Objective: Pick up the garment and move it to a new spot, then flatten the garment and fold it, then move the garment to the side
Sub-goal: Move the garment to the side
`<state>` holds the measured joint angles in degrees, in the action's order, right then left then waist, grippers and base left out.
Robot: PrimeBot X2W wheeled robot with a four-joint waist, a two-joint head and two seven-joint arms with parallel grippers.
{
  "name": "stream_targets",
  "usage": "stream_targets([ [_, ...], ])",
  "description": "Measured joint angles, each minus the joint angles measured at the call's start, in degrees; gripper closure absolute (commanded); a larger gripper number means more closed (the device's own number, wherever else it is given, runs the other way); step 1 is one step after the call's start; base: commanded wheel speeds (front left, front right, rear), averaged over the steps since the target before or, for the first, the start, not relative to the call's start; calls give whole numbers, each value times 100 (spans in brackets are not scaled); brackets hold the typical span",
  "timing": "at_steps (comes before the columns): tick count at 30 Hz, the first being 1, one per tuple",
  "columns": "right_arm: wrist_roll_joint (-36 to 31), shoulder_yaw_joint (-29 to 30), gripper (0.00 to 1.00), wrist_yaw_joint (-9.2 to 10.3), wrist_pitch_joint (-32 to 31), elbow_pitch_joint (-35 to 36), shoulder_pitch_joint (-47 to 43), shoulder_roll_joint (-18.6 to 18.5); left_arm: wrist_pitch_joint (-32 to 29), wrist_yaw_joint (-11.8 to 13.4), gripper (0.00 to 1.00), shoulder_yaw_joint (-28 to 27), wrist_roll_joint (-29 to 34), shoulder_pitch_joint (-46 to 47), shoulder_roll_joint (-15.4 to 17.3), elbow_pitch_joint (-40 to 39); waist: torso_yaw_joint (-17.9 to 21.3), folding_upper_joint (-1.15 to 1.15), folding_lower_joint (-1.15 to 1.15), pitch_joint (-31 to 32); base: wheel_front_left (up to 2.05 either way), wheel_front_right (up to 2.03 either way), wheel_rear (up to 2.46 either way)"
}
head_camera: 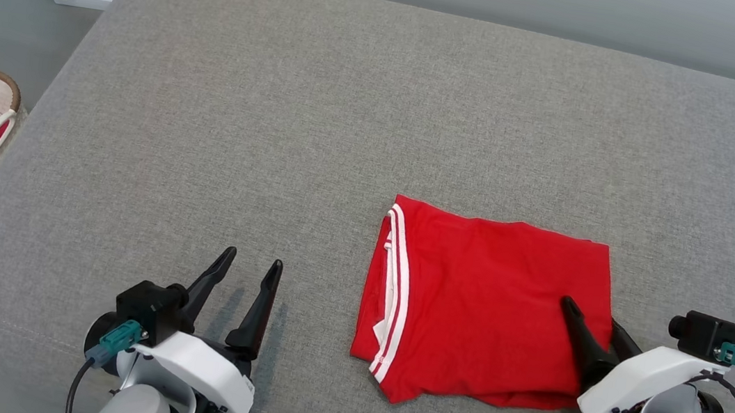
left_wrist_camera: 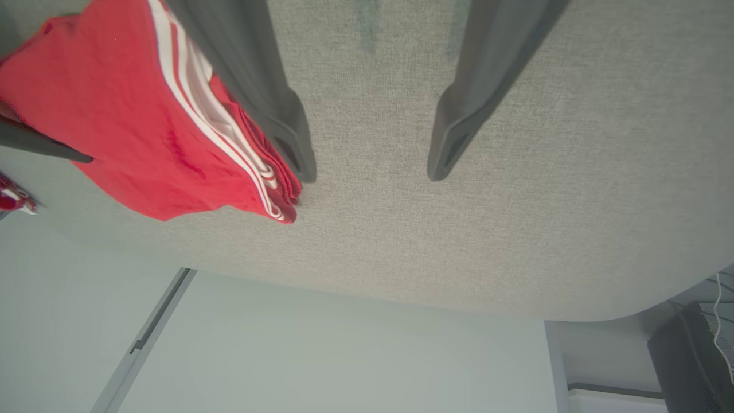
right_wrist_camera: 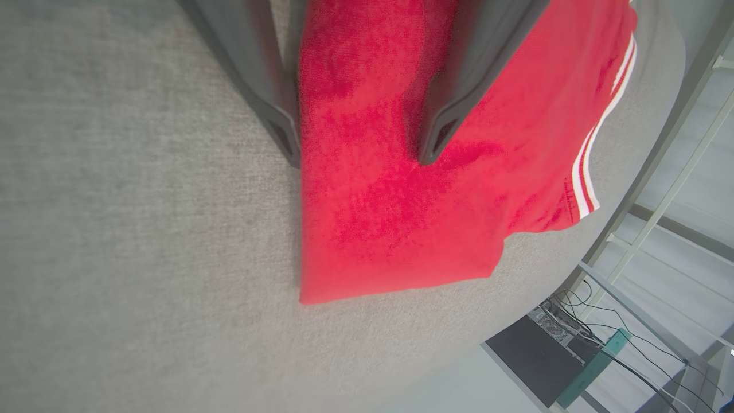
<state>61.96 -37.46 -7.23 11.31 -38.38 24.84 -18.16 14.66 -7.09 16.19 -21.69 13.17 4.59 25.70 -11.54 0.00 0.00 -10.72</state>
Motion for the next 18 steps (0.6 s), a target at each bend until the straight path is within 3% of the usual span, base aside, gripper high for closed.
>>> stream_targets([
  [1,22,-10,57,0,-3,-15,41,-2,0,0,0,1,0,0,-7,-2,-18,0,0,-2,0,0,0],
  [3,34,-66,100,0,-20,-54,93,-3,0,1,0,-2,0,-1,-9,-7,-39,0,0,-5,0,0,0],
  [11,178,-186,100,0,119,-77,103,-4,0,0,0,-60,1,-2,-4,-7,100,0,0,109,0,0,0],
  [18,208,-261,100,0,230,-22,13,0,0,0,0,-100,-3,-15,7,-4,522,0,0,337,0,0,0],
])
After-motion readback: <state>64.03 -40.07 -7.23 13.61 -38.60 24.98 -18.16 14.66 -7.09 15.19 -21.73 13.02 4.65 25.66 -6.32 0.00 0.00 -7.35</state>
